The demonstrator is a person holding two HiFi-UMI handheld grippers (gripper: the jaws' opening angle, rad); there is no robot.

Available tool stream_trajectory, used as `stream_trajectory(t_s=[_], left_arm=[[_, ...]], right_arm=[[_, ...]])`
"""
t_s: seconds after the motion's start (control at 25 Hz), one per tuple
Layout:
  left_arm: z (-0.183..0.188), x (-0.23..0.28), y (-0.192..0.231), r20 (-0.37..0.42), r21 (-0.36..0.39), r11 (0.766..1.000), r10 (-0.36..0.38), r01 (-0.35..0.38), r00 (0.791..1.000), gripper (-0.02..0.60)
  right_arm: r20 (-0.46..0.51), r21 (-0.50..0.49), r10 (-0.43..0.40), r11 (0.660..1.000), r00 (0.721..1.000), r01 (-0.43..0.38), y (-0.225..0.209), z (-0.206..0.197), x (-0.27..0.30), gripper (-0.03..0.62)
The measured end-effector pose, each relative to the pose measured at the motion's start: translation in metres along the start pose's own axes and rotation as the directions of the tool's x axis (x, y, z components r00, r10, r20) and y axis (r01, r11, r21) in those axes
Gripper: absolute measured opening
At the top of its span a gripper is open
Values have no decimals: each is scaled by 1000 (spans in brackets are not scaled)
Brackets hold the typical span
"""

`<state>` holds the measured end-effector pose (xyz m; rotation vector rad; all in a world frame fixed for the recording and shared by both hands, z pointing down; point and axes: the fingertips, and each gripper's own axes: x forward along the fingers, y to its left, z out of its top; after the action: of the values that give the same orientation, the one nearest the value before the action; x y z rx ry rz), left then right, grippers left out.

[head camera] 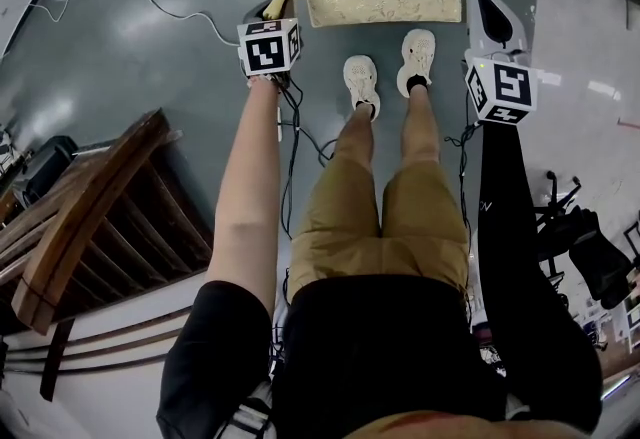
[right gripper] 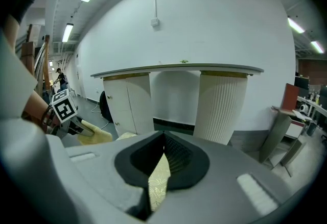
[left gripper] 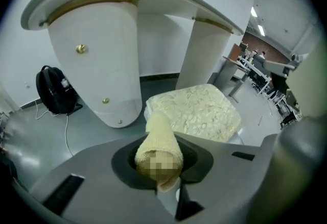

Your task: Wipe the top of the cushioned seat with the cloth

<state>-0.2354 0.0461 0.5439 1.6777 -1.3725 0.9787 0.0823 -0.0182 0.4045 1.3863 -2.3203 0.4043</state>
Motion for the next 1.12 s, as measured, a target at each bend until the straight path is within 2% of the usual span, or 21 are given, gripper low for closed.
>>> stream_trajectory(t_s=[0.12,0.2,0.44,0.56,0.68,0.76,0.92,1.12], left_arm=[[44,2,-41,74,28,999,-49,47,996,60],[73,6,-78,115,49,994,-106,101,988,60],[159,32,-202,214,94,954,-299,285,930,60],[178,56,-251,203,82,935,-354,344,913,60],[179,83,-291,164,101,921,-389,377,906,60],[175,105,-303,138,113,923,-380,367,915,60],[162,139,-286,90,135,958,-266,253,960,60],[153,142,-239,108,124,977,-184,171,977,60]], right_arm=[[8,14,2,1000,1000,-3,-16,3,4,2],[15,18,5,1000,1000,-6,-26,6,6,2],[32,49,-7,999,999,6,-64,13,12,2],[26,71,-19,997,999,17,-85,7,12,2],[17,90,-36,995,999,34,-103,-1,10,2],[10,100,-44,994,999,43,-113,-7,11,2],[-3,116,-51,992,999,51,-125,-14,13,2],[-13,109,-28,994,1000,29,-118,-15,25,2]])
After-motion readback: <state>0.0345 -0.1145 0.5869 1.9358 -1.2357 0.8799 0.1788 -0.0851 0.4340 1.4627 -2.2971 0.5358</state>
